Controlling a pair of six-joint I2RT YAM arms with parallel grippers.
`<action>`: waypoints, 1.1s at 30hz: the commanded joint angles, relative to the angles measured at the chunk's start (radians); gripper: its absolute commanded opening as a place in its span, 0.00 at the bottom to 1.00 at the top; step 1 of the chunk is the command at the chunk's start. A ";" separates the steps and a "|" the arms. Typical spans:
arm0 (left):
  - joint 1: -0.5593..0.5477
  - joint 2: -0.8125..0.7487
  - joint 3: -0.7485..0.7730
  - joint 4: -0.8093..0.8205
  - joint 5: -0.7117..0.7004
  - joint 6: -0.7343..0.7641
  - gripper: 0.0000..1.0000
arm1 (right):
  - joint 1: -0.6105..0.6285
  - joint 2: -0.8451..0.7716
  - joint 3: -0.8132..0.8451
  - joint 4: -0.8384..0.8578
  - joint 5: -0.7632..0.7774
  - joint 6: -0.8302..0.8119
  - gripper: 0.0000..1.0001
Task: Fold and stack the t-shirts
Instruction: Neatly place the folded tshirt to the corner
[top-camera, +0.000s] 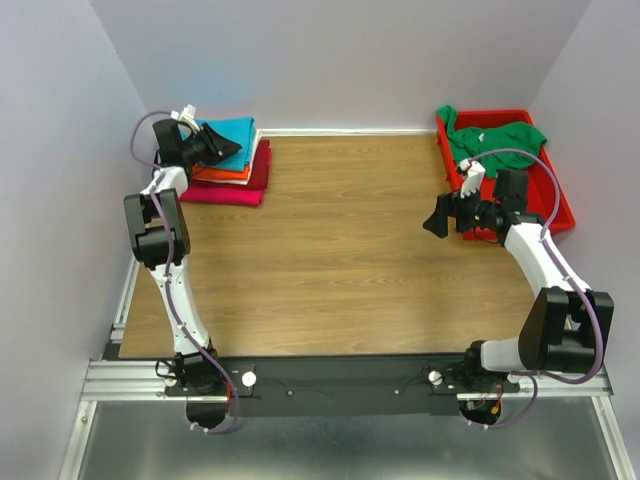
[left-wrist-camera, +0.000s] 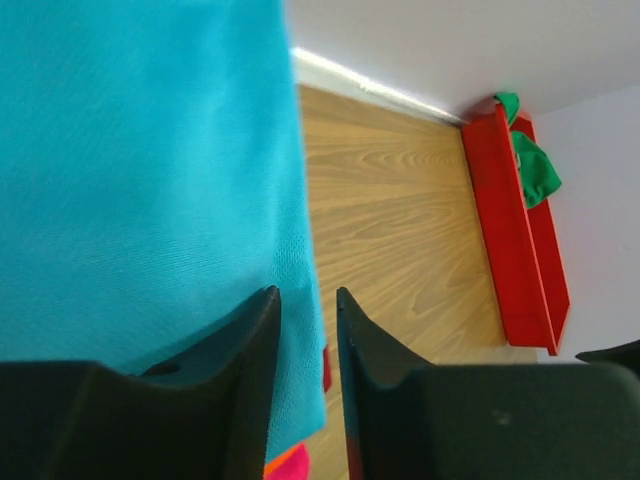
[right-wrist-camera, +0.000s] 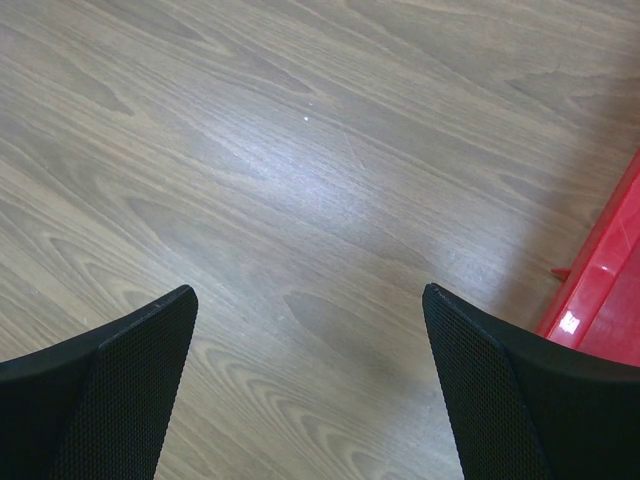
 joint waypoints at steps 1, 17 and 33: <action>0.036 -0.181 0.089 -0.017 0.015 0.023 0.42 | -0.008 -0.018 -0.014 -0.005 -0.014 -0.019 1.00; 0.110 -0.269 -0.027 0.111 0.070 -0.027 0.48 | -0.009 -0.052 -0.017 -0.007 -0.026 -0.034 1.00; 0.144 0.029 -0.107 0.096 -0.039 -0.015 0.46 | -0.017 -0.020 -0.017 -0.009 -0.017 -0.040 1.00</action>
